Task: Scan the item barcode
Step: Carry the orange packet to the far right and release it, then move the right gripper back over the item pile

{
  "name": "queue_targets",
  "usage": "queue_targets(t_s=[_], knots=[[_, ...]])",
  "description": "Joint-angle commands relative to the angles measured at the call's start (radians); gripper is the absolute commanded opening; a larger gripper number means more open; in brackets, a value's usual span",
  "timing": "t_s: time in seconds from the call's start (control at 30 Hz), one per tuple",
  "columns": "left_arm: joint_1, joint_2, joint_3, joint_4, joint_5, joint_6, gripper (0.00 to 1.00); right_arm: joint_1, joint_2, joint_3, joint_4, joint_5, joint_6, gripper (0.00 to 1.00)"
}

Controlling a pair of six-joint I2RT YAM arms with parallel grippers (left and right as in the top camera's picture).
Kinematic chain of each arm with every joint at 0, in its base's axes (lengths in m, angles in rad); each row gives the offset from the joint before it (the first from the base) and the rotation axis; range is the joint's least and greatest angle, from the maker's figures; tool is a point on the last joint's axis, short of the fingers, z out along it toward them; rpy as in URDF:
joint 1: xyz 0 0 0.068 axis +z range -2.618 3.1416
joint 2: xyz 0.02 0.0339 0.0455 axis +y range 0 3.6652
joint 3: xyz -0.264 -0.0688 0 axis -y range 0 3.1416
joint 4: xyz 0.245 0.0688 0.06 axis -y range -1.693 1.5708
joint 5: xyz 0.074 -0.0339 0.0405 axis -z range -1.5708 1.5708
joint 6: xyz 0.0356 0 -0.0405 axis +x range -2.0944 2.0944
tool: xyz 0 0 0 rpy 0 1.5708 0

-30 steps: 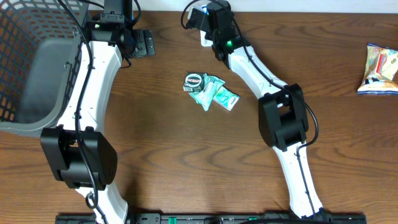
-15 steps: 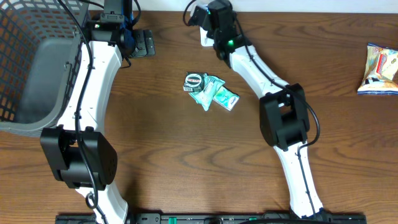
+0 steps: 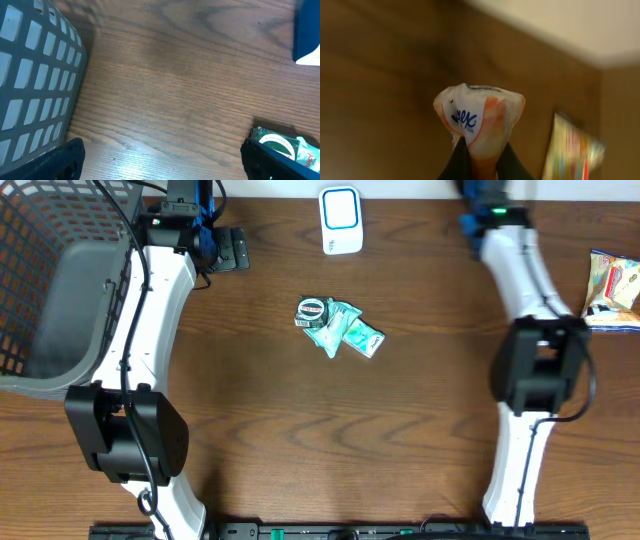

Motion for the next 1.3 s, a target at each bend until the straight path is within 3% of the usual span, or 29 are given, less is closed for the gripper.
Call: queue_targets(t_s=[0.0, 0.07, 0.13, 0.2, 0.27, 0.3, 0.4, 0.7, 1.0, 1.27], knots=[[0.000, -0.021, 0.012, -0.003, -0.009, -0.016, 0.98, -0.101, -0.021, 0.005, -0.076, 0.010, 0.221, 0.01], [0.000, -0.021, 0.012, -0.003, -0.009, -0.016, 0.98, -0.159, -0.020, 0.005, -0.132, 0.009, 0.258, 0.04], [0.000, -0.021, 0.012, -0.003, -0.009, -0.016, 0.98, -0.206, -0.020, 0.005, -0.174, -0.009, 0.291, 0.18], [0.000, -0.021, 0.012, -0.003, -0.009, -0.016, 0.98, -0.248, -0.020, 0.005, -0.208, -0.068, 0.298, 0.43], [0.000, -0.021, 0.012, -0.003, -0.009, -0.016, 0.98, -0.280, -0.020, 0.005, -0.236, -0.133, 0.298, 0.77], [0.000, -0.021, 0.012, -0.003, -0.009, -0.016, 0.98, -0.292, -0.020, 0.005, -0.246, -0.158, 0.301, 0.86], [0.000, -0.021, 0.012, -0.003, -0.009, -0.016, 0.98, -0.313, -0.020, 0.005, -0.259, -0.227, 0.301, 0.97], [0.000, -0.021, 0.012, -0.003, -0.009, -0.016, 0.98, -0.248, -0.040, 0.006, -0.268, -0.346, 0.300, 0.99], [0.000, -0.021, 0.012, -0.003, -0.009, -0.016, 0.98, -0.097, -0.148, 0.006, -0.409, -0.960, 0.300, 0.99], [0.000, -0.021, 0.012, -0.003, -0.009, -0.016, 0.98, 0.065, -0.141, 0.005, -0.444, -1.210, 0.300, 0.99]])
